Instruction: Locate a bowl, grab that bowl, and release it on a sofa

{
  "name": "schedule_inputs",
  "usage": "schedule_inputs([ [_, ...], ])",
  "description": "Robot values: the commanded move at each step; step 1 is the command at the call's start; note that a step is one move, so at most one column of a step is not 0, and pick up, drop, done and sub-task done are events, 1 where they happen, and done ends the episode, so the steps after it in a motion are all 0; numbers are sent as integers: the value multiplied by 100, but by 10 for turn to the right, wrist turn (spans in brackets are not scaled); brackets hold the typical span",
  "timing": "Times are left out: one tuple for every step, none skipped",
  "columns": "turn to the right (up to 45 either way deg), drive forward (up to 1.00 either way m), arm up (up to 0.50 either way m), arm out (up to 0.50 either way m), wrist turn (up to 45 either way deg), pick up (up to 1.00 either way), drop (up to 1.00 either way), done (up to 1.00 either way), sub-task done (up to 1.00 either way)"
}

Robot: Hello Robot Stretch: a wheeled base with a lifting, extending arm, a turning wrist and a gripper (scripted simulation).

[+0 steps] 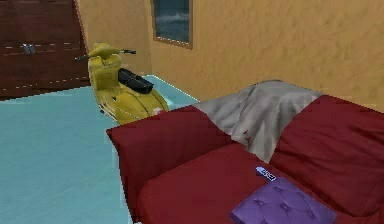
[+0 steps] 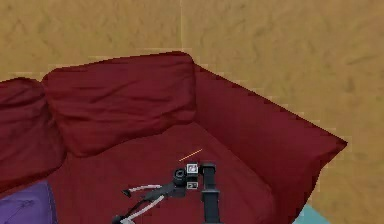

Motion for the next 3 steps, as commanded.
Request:
schedule_inputs([
  [0, 0, 10, 0, 0, 0, 0, 0, 0],
  [0, 0, 0, -8, 0, 0, 0, 0, 0],
  [0, 0, 0, 0, 0, 0, 0, 100, 0],
])
